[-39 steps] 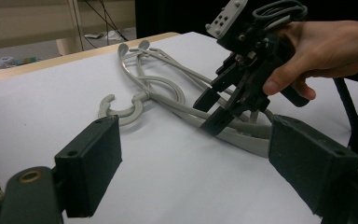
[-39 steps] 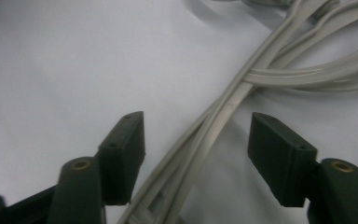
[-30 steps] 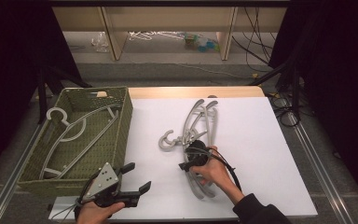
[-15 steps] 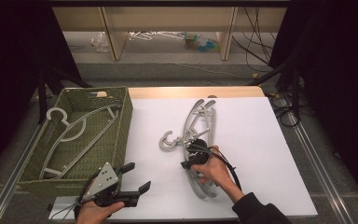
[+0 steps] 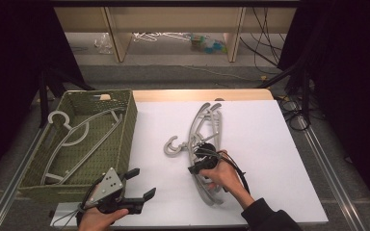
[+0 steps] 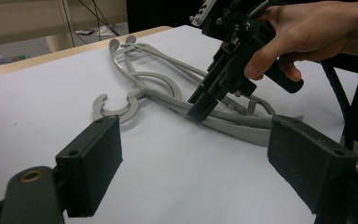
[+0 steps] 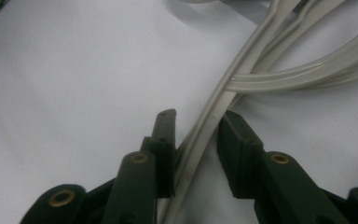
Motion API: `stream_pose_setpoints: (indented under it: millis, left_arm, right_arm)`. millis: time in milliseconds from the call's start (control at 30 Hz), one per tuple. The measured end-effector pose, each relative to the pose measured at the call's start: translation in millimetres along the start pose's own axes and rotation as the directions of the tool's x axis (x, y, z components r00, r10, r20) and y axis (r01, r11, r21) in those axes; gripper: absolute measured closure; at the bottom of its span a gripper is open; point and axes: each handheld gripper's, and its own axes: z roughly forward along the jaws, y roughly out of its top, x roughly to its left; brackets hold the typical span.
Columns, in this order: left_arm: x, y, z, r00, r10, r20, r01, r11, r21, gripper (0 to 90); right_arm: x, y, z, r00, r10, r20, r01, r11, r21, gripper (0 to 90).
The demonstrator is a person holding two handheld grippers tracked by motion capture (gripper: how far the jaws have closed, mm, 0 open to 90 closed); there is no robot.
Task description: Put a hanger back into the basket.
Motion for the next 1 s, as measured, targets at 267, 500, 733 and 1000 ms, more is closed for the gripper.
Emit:
stream_pose_setpoints:
  millis: [267,500,733,1000]
  left_arm:
    - [0.2,-0.3,-0.8,1.0000,0.005,-0.006,-0.005,0.9999,0.016,17.7]
    - [0.2,0.3,-1.8,1.0000,0.003,-0.006,-0.003,0.9999,0.012,17.8]
    - [0.5,0.6,-2.1,0.9999,0.003,-0.012,-0.003,1.0000,0.009,18.0]
    - [1.3,-0.5,-1.1,0.9990,0.040,-0.018,-0.040,0.9988,0.029,18.9]
  right_arm:
    - [-0.2,2.0,-11.4,0.9992,-0.007,-0.040,0.007,1.000,-0.011,73.3]
    - [-0.1,-1.5,-26.3,0.9989,-0.033,-0.034,0.032,0.999,-0.037,78.0]
    - [-0.2,-8.4,-45.8,0.9886,-0.147,-0.029,0.147,0.989,-0.018,82.7]
    - [-5.4,-18.2,-66.6,0.9562,-0.286,-0.065,0.286,0.958,-0.004,82.8]
